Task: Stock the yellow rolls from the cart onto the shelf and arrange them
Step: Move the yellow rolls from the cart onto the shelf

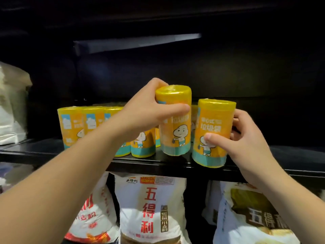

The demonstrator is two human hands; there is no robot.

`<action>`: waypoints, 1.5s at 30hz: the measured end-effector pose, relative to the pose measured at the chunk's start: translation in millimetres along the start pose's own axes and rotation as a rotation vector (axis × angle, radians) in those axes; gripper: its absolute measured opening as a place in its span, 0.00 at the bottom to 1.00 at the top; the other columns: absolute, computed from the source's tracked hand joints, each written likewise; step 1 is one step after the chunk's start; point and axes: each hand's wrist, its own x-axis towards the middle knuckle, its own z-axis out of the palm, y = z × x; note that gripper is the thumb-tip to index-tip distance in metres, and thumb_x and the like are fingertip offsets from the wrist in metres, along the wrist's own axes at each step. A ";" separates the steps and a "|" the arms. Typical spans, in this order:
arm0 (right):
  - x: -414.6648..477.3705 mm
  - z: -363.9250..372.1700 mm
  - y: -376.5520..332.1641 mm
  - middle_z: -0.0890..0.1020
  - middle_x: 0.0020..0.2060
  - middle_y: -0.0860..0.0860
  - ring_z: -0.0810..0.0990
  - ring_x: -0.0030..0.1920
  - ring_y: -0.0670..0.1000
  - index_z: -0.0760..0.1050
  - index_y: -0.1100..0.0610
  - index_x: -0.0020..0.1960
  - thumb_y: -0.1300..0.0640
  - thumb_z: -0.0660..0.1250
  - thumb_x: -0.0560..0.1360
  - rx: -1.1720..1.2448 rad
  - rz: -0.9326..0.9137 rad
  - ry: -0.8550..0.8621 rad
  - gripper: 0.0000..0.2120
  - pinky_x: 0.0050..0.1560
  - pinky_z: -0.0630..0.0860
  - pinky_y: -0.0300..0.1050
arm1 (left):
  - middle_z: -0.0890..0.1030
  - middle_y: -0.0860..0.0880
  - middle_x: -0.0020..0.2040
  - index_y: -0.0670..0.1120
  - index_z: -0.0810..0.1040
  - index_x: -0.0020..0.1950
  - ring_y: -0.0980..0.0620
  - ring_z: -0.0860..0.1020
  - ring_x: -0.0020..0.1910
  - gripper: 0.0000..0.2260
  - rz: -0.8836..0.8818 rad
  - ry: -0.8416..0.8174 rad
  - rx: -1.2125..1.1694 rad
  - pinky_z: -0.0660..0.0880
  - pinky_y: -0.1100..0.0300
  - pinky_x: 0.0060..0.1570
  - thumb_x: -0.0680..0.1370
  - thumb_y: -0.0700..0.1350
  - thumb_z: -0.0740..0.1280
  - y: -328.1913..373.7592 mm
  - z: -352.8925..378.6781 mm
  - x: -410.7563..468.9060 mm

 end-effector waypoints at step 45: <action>95.5 38.9 52.1 0.81 0.51 0.45 0.81 0.51 0.47 0.70 0.48 0.64 0.57 0.78 0.69 -0.147 0.364 -0.072 0.28 0.47 0.80 0.46 | 0.75 0.47 0.66 0.46 0.65 0.75 0.49 0.76 0.59 0.33 -0.076 -0.420 0.924 0.74 0.59 0.50 0.76 0.61 0.68 -41.1 10.2 124.2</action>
